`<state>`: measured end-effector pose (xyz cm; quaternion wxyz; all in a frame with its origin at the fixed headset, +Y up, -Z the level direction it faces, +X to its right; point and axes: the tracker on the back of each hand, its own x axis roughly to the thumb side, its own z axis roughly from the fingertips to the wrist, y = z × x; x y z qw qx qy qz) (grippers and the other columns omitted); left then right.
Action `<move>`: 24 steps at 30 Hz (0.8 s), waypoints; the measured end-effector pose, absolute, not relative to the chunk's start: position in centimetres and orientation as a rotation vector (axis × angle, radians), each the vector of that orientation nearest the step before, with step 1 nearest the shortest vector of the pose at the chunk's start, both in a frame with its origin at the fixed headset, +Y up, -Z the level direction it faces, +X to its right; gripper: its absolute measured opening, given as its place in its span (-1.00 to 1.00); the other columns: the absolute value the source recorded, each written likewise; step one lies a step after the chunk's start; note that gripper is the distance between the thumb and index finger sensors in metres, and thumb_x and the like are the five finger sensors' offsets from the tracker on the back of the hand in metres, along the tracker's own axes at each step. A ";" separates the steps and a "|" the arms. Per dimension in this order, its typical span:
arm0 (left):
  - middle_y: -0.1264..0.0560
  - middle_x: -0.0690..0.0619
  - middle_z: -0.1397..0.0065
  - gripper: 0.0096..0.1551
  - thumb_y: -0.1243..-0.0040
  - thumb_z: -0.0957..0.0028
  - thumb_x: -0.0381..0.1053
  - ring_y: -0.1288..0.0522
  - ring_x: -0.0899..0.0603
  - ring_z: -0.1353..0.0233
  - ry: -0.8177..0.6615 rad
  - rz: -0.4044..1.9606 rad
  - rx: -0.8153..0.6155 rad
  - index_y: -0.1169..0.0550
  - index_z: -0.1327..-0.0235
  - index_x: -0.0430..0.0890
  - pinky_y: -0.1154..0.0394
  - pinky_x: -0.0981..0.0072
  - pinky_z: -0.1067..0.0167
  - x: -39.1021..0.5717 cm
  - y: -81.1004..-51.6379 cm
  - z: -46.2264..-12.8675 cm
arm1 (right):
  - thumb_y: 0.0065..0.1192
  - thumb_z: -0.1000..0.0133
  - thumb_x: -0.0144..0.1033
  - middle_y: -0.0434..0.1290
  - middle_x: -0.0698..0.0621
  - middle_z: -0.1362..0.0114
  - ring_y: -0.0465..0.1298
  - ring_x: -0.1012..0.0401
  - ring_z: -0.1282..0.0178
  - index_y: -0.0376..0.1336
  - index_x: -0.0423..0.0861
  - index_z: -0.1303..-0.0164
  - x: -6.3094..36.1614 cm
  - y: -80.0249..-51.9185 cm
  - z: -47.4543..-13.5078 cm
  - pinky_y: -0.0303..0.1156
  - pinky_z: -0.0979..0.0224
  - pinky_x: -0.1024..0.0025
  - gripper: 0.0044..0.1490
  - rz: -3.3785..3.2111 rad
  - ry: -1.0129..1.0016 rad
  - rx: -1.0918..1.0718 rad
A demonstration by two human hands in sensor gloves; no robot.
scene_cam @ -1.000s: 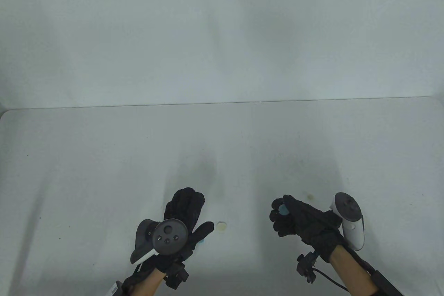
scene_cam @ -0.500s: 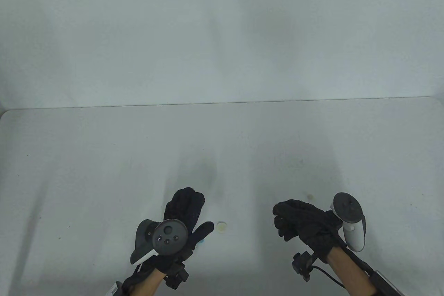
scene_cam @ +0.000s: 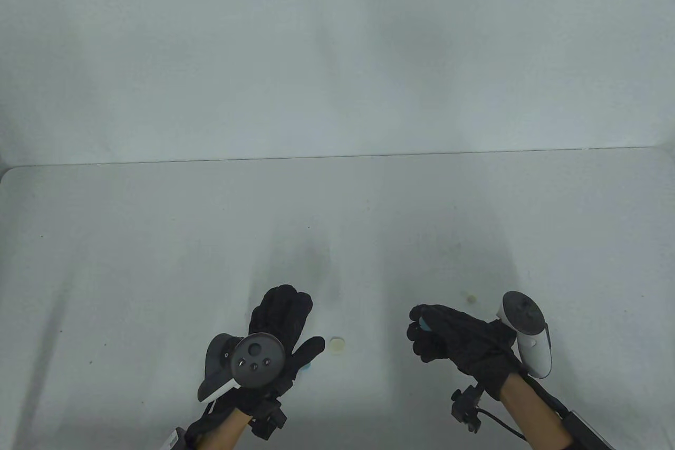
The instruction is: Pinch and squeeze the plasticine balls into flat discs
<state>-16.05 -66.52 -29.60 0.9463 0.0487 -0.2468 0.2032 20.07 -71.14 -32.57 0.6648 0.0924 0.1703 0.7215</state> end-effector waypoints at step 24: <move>-0.01 -0.42 -0.66 -0.06 -0.05 -0.15 0.20 -0.02 -0.58 -0.61 -0.515 0.414 0.114 -0.18 -0.65 -0.31 -0.06 -0.39 -0.43 -15.9 -66.3 -29.4 | 0.35 -0.16 -0.22 0.63 -0.12 -0.08 0.72 0.09 0.11 0.23 -0.40 -0.47 14.9 -68.7 -35.6 0.76 0.12 0.47 -0.21 2.180 0.294 0.242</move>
